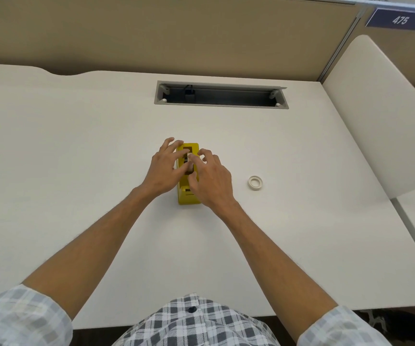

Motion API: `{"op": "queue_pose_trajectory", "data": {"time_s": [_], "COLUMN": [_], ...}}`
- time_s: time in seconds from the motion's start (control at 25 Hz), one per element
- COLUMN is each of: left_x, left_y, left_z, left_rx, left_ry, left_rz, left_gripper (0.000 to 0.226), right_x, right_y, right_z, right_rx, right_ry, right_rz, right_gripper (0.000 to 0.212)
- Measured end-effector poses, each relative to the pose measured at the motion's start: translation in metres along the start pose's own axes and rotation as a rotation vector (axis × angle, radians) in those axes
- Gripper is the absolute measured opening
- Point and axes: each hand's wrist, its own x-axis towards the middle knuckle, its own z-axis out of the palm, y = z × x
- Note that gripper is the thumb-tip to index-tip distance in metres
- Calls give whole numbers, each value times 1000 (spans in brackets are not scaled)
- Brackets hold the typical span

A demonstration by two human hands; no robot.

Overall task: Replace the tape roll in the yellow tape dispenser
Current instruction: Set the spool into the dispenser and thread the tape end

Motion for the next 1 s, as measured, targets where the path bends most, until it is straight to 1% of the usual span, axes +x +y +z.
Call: {"op": "queue_pose_trajectory", "data": {"time_s": [0.12,0.24,0.36,0.52,0.8,0.92,1.0], "left_x": [-1,-4,-5,-3,-4,-3,-2], "left_y": [1,2,2,0,3,4,3], "left_z": [-1,-2,-1,-1,0,0,-1], "left_rx": [-27,-53,-91,-28,-102,-90,-93], "left_ry": [14,30,27,-12,54,17,-8], "left_rz": [5,44,15,38,41,-1,32], "left_gripper": [36,39,43,39,36,38,31], "right_x": [0,0,-1,-1,1,1,1], "right_y": [0,0,1,1,0,0,-1], "right_z": [-1,-1,0,1,-1,-1,-1], "right_rx": [-10,-13,2,-5,2,8,5], "right_ry": [4,3,-3,9,-2,-7,-8], "right_rz": [-2,-4,-1,-7,-10,-2,-2], "right_gripper": [42,42,42,43,44,43,43]}}
